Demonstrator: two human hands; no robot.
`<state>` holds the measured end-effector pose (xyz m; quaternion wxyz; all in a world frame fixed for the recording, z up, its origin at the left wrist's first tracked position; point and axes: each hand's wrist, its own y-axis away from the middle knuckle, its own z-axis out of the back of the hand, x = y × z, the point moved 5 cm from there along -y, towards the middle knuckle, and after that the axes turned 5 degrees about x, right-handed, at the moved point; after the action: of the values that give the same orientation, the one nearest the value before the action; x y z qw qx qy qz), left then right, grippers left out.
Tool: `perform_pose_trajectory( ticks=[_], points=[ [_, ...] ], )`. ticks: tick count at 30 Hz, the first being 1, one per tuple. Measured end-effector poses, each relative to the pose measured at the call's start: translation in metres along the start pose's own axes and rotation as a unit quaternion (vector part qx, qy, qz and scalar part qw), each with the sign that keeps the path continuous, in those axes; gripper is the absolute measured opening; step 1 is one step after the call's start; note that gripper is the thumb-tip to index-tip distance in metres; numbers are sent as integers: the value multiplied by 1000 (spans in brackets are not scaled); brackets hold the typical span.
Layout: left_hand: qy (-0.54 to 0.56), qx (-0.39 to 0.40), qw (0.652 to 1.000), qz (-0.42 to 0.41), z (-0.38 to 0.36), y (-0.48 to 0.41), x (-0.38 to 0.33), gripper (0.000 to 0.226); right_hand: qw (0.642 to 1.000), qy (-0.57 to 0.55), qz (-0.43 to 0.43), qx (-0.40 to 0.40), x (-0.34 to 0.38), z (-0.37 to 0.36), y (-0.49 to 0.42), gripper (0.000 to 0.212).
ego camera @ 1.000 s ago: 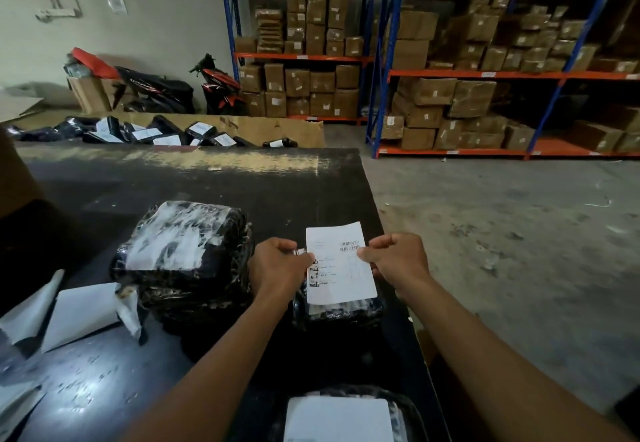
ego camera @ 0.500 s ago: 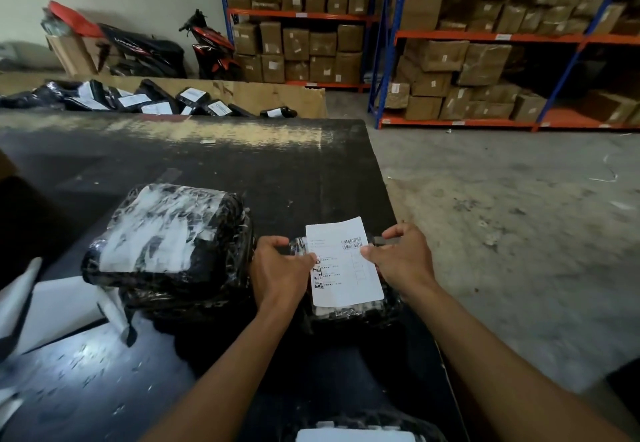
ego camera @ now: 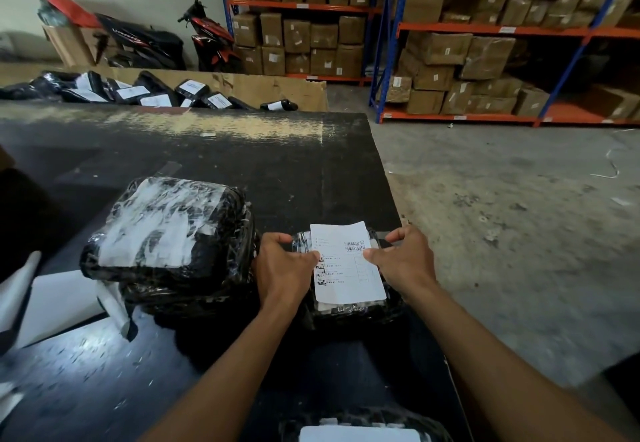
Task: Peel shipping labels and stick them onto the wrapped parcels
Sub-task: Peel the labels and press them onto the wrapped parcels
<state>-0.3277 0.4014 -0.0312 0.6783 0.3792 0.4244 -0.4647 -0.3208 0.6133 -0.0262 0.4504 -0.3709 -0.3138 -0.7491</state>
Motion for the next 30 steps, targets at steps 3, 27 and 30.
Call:
perform_pose_trajectory(
  ticks=[3,27,30],
  points=[
    [-8,5,1000,-1,0,0,-1,44,1000,9,-1,-3,1,-1,-1,42],
    [-119,9,992,-38,1,2,0,39,997,45,-42,37,-4,8,11,48],
    [-122,14,991,-50,-1,-3,-4,37,998,21,-47,33,-11,6,14,47]
  ],
)
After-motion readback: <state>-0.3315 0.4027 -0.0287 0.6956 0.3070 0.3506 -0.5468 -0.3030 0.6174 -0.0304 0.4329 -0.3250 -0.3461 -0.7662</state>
